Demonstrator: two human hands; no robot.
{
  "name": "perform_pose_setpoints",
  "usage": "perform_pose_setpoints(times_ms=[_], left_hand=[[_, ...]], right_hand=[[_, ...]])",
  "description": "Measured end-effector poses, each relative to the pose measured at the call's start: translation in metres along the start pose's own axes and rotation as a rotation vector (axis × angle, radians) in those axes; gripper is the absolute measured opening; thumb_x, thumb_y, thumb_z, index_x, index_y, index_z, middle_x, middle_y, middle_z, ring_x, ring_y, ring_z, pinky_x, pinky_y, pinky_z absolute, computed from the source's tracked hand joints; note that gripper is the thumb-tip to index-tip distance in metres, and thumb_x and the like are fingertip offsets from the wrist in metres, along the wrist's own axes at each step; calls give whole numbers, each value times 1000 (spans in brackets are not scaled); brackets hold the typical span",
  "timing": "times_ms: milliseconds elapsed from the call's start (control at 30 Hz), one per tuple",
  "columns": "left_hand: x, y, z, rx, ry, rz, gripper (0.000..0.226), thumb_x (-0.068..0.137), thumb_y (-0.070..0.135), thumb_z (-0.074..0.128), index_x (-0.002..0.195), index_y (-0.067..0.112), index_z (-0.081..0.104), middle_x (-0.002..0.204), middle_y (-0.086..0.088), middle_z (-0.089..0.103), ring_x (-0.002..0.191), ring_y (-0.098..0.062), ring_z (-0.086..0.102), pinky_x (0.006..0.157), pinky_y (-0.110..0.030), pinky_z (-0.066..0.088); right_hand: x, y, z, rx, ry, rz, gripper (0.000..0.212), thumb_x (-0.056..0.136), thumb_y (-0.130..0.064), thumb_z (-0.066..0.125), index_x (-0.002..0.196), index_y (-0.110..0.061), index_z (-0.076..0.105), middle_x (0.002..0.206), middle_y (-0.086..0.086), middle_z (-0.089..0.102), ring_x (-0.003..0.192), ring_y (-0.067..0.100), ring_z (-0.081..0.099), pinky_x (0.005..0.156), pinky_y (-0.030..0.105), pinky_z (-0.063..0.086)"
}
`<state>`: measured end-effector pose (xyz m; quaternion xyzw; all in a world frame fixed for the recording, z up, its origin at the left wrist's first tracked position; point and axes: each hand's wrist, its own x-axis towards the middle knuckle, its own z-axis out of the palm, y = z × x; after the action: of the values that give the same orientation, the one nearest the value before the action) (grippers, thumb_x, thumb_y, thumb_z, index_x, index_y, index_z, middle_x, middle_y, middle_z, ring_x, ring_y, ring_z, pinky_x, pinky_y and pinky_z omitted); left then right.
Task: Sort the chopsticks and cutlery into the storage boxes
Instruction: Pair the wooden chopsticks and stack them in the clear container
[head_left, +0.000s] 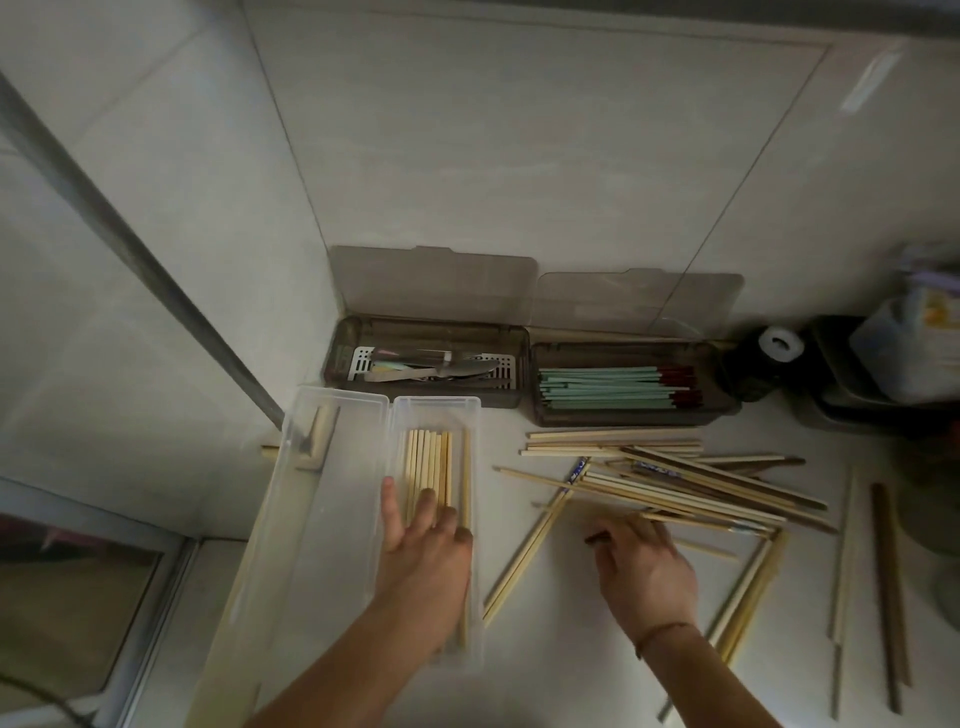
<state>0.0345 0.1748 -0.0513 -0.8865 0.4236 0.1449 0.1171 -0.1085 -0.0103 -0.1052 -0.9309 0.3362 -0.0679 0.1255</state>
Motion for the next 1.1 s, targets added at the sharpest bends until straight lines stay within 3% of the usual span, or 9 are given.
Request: perform_pose_setpoints(times_ms=[167,300,467,533,633,733,867,967,1100], left_hand=[[-3,-1,8,41,-33,67,40,90,24,56,129,21,54,141,1,43,145,-27,14,96,-67,-33],[-6,-2,11,19,-27,102,40,94,23,48,134,20,50,141,1,41,141,-26,20,103,-64,-27],[-11,-6,17,20,-18,141,51,91,21,53,141,16,45,149,-7,39,143,-30,26,101,-58,-33],[-12,-6,16,52,-21,155,57,94,20,49,148,13,33,155,-10,29,147,-33,14,101,-60,-32],[-13,-8,8,73,-43,192,57,97,19,44,150,11,26,159,-11,19,148,-33,3,102,-62,-30],[-14,-14,6,71,-42,239,58,96,13,43,151,14,25,161,-11,14,148,-33,1,104,-63,-28],[-15,-19,4,124,-63,297,56,96,14,42,150,17,28,159,-14,17,148,-38,-2,99,-63,-34],[-14,-20,-1,187,-98,275,46,100,23,37,145,12,37,156,-18,22,146,-41,-3,94,-63,-37],[-15,-23,-10,219,-117,275,42,98,25,42,137,10,50,154,-20,25,146,-42,-5,100,-65,-31]], right_hand=[[24,23,-4,-6,98,-15,21,73,-12,77,90,-23,73,83,-2,64,79,31,62,50,35,51],[31,45,-4,-60,62,-92,16,71,-15,80,82,-22,72,82,-2,63,73,29,63,47,33,50],[37,52,-10,-162,0,-193,20,65,-14,83,77,-23,70,88,-3,63,84,27,62,46,33,51],[39,44,-19,-134,63,-217,16,72,-12,76,84,-22,69,92,-2,66,86,28,62,51,34,51],[42,6,-46,86,205,-291,14,91,-20,50,97,-17,62,85,0,65,73,25,61,53,31,49],[46,-48,-74,500,239,-302,18,95,-12,51,111,-20,49,76,-1,61,57,14,57,47,28,48],[52,-115,-77,841,140,-285,28,92,-3,54,100,-30,58,82,-16,59,70,4,60,63,20,51],[59,-142,-57,693,68,-365,19,91,-10,55,98,-24,67,91,-20,64,83,-1,59,74,18,50],[67,-150,-34,294,-15,-461,13,90,-22,56,96,-26,67,87,-10,70,87,18,57,75,36,50]])
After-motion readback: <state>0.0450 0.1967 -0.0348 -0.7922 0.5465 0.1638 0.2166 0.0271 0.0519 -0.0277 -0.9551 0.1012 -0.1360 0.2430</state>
